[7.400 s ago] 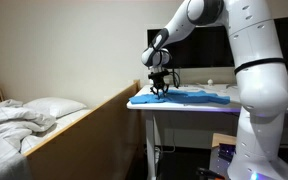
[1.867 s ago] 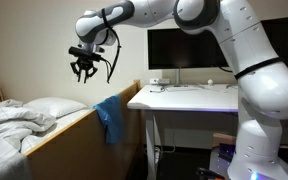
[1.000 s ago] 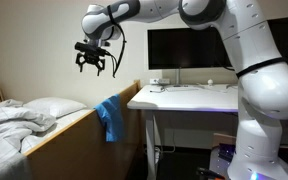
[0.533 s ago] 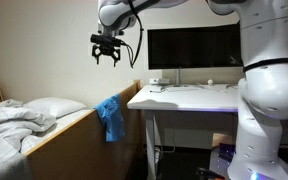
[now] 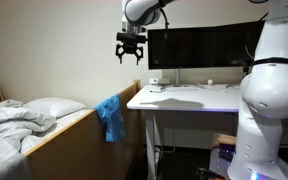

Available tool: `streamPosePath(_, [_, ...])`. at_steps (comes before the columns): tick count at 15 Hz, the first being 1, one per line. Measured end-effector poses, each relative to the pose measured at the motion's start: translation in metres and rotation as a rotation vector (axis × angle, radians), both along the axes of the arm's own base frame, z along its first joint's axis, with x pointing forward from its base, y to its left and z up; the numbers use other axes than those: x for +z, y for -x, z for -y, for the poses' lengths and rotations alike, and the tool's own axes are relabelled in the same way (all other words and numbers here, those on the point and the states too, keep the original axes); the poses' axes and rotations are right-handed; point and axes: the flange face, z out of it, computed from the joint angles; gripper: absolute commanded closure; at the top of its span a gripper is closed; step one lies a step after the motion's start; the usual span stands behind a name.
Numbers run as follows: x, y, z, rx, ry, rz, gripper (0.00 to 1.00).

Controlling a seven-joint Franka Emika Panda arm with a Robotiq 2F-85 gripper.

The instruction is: Put the shirt on the board of the bed

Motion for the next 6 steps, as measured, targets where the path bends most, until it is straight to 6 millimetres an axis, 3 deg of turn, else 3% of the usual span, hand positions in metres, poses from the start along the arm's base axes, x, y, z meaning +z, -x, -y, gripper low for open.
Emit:
streamPosePath(3, [0.001,0.028,0.018,-0.006,0.002,-0.006,0.00])
streamPosePath(6, [0.003,0.030,0.019,-0.010,0.006,-0.003,0.00])
